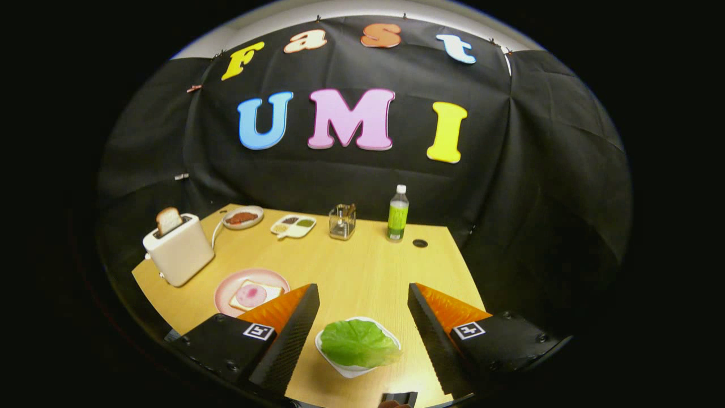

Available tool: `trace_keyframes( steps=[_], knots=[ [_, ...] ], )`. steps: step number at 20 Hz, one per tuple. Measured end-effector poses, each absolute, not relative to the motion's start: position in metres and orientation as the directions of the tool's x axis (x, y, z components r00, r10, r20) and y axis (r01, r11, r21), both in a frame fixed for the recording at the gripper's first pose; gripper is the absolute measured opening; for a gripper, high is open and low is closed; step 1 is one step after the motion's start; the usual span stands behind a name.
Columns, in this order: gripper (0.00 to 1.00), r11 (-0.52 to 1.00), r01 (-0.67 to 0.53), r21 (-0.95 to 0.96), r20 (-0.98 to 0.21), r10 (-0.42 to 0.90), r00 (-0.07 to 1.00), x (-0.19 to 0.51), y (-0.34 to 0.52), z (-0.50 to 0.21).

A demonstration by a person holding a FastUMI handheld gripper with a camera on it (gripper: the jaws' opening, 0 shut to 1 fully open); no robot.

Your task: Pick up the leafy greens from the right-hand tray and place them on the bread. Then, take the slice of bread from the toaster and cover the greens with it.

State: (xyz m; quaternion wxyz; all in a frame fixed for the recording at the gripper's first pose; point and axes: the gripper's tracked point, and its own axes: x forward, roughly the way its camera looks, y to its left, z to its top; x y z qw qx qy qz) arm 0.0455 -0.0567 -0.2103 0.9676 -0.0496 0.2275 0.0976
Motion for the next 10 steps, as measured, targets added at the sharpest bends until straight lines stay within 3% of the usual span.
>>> trace_keyframes(
  steps=[10],
  knots=[
    [0.98,0.915,-0.398,-0.063,-0.703,0.243,0.668,0.049,-0.051,-0.359]
  ],
)
